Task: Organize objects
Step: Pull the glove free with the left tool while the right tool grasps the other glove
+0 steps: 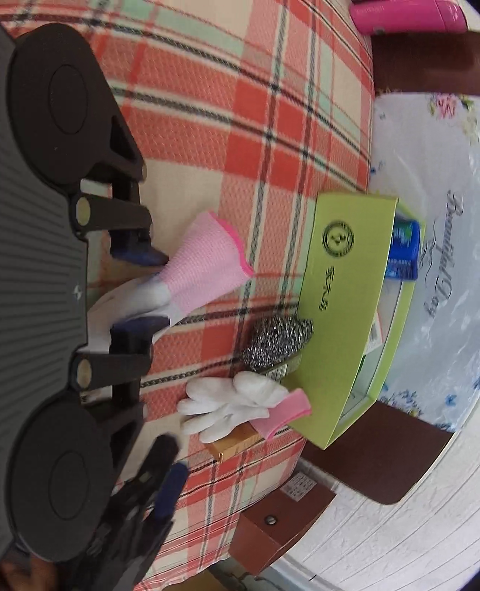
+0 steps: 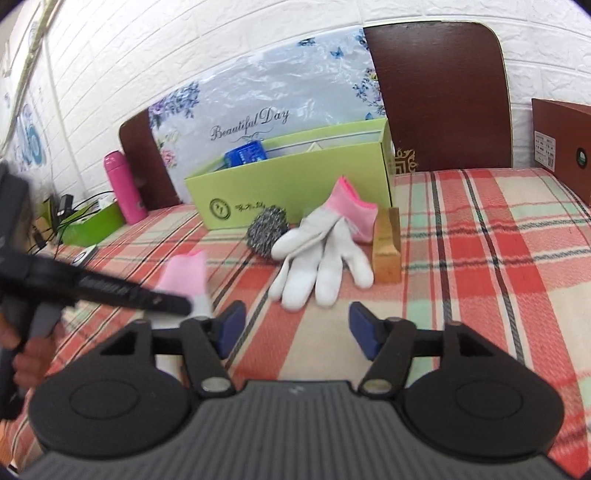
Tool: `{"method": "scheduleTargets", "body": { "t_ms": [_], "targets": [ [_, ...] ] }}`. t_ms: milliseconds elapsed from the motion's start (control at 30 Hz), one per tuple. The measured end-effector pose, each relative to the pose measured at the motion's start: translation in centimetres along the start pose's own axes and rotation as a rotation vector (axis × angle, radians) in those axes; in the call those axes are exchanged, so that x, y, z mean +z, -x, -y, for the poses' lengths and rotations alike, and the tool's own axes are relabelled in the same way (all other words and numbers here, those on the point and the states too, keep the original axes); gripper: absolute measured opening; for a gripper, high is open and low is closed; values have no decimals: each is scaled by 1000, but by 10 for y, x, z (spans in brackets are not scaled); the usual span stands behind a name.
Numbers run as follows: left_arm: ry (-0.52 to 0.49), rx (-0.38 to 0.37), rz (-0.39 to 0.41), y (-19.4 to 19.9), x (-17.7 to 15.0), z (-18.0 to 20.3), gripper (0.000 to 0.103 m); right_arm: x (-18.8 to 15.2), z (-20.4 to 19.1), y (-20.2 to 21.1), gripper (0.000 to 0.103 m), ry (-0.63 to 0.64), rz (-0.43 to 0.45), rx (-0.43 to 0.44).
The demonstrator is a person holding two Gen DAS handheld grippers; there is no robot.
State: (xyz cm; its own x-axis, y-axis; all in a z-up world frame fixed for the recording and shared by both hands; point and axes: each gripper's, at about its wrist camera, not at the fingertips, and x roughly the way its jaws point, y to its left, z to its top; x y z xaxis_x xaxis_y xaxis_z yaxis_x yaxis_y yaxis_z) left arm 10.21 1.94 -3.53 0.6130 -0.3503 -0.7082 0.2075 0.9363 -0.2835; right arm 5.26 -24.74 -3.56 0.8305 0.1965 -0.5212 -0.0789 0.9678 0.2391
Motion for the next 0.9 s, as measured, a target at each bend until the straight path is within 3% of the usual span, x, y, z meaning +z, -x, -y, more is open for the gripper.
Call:
{"method": "scheduleTargets", "body": {
  "t_ms": [67, 167, 233, 267, 300, 367, 467, 567, 733, 833, 900],
  "targets": [
    [-7, -22, 16, 9, -5, 0, 64, 8, -4, -21, 71, 18, -6, -22],
    [-4, -58, 17, 15, -11, 2, 67, 14, -10, -49, 87, 41, -16, -125],
    [-8, -64, 1, 9, -12, 4, 69, 16, -10, -64, 87, 37, -36, -175],
    [-9, -53, -12, 4, -12, 6, 69, 16, -9, -68, 82, 30, -35, -169],
    [-10, -43, -21, -1, -12, 8, 69, 15, -6, -69, 55, 20, -44, -149],
    [-11, -64, -15, -7, -13, 9, 67, 12, -4, -62, 23, 5, -40, -90],
    [-15, -93, -25, -16, -10, 12, 40, 4, -4, -40, 18, 42, -37, -73],
    [-42, -120, -29, -16, -9, 18, 26, -8, -2, -11, 18, 58, -47, -31],
    [-82, -199, -61, -15, -17, 30, 24, -31, 6, 36, 19, 28, -95, -9],
    [-86, -167, -55, -13, -19, 33, 25, -36, 10, 49, 31, 13, -109, -6],
    [-77, -156, -51, -9, -20, 33, 32, -33, 10, 56, 57, 22, -84, -8]
  ]
}}
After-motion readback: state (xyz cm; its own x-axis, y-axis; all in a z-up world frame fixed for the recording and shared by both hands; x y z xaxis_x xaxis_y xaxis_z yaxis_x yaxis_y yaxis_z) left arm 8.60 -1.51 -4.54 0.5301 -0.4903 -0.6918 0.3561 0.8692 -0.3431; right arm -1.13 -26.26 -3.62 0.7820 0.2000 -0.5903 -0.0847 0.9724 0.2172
